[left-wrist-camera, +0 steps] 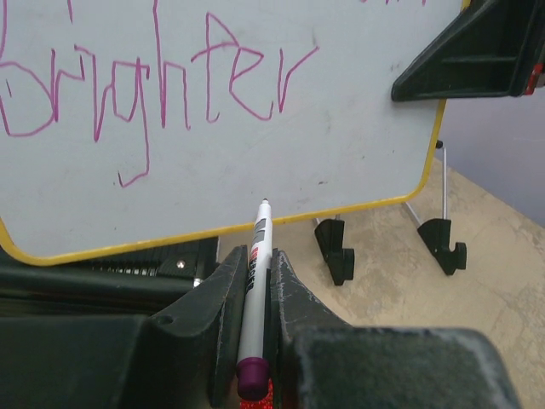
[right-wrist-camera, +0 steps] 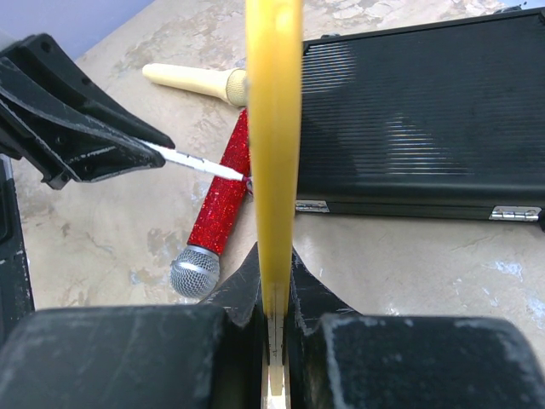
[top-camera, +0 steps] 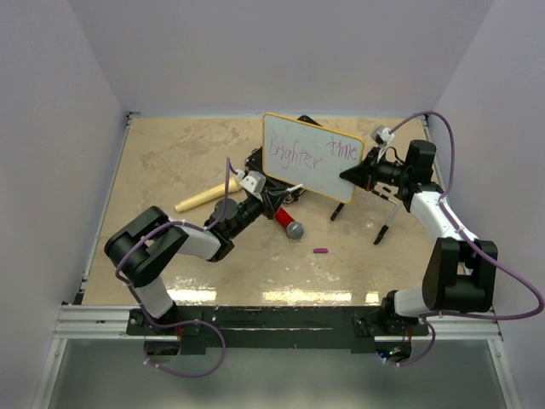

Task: Write a sentence on the whiteboard
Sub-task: Write with the whiteboard marker without the cap on the whiteboard.

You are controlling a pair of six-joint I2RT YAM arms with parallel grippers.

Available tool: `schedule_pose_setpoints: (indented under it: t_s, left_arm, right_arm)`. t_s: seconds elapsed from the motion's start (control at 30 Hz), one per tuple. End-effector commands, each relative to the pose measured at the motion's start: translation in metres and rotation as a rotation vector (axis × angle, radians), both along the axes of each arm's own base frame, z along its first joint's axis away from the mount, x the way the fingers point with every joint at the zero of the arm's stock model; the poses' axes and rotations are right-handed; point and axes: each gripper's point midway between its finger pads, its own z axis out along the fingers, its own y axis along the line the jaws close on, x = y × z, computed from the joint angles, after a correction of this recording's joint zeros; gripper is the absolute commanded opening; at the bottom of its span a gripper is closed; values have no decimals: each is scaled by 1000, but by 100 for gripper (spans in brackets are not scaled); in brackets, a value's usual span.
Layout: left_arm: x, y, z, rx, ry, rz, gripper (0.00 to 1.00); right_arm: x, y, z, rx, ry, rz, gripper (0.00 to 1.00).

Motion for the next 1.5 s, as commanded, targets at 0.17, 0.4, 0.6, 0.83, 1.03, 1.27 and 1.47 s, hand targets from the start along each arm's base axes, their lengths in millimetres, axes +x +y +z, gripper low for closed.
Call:
schedule_pose_setpoints:
  t_s: [0.17, 0.4, 0.6, 0.83, 1.03, 1.27, 1.47]
  left_arm:
    - [18, -3, 73, -136, -227, 47, 0]
    - [22, -4, 71, -134, -226, 57, 0]
    - [26, -4, 70, -128, -228, 67, 0]
    - [32, -1, 67, -131, -220, 84, 0]
    - [35, 3, 66, -138, -222, 100, 0]
    - [38, 12, 65, -145, -218, 121, 0]
    - [39, 14, 57, -139, -199, 120, 0]
  right_arm:
    - [-4, 9, 4, 19, -19, 51, 0]
    - [-4, 9, 4, 20, -16, 51, 0]
    - [-5, 9, 4, 20, -18, 52, 0]
    - [-5, 10, 5, 21, -18, 54, 0]
    - [-5, 10, 5, 21, -18, 54, 0]
    - [-4, 10, 4, 21, -16, 54, 0]
    - [-4, 10, 4, 21, -16, 54, 0]
